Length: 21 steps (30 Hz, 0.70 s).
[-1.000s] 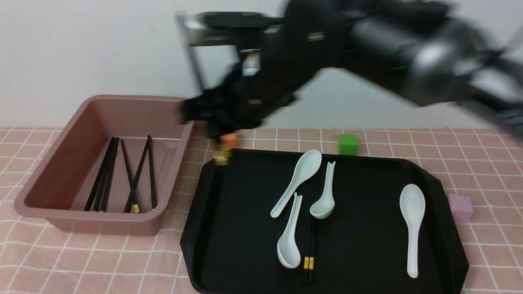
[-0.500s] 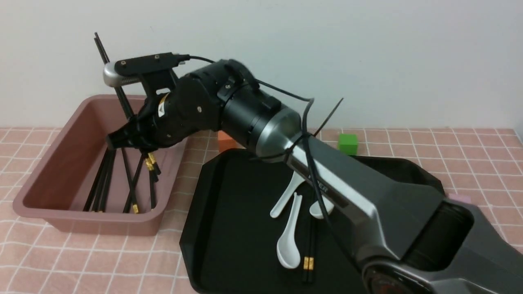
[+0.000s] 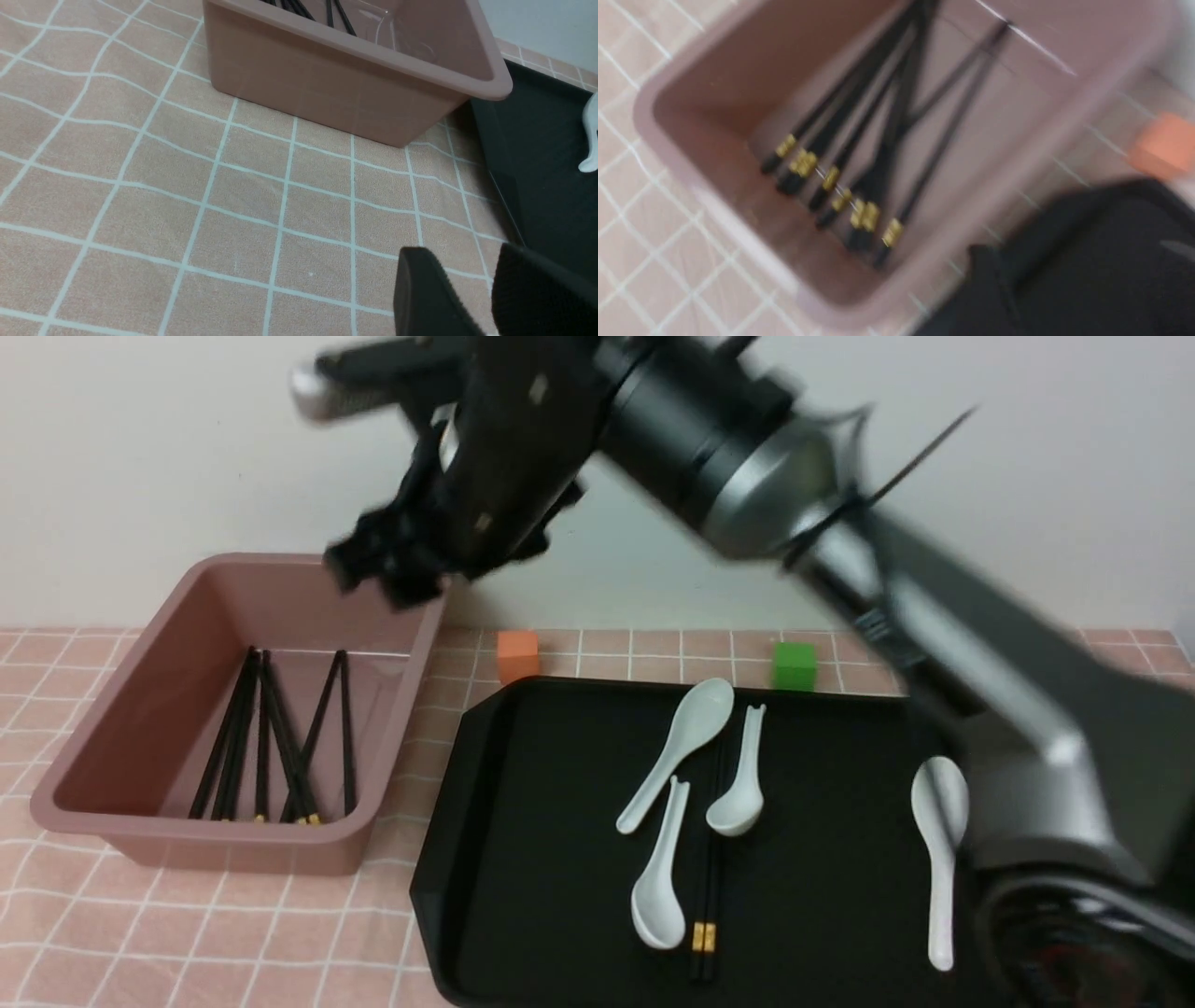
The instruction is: On pink tablecloth take chopsticks from black tray and put them in box.
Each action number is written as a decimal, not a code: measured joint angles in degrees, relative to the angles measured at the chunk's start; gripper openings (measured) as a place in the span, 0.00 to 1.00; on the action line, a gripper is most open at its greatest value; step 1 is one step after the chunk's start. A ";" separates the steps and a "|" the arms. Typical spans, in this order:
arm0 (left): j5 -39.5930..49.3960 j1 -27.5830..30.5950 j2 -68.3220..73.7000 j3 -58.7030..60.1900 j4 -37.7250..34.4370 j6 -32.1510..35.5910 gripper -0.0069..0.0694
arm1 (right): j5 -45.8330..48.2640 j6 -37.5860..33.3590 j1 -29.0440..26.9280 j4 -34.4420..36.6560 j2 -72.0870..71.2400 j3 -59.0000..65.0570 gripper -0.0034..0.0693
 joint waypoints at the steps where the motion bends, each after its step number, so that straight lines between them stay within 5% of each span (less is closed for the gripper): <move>1: 0.00 0.00 0.00 0.00 0.00 0.00 0.40 | 0.75 -0.36 0.00 -0.10 -2.96 0.36 0.48; 5: 0.00 0.00 0.00 0.00 0.00 0.00 0.40 | 1.03 -2.43 0.06 -0.06 -13.43 6.96 0.18; 8: 0.00 0.00 0.00 0.00 0.00 0.00 0.40 | 1.09 -2.73 0.06 -0.05 -23.11 17.46 0.04; 21: 0.00 0.00 0.00 0.00 0.00 0.00 0.40 | -2.94 7.78 0.06 -5.84 -65.96 73.64 0.03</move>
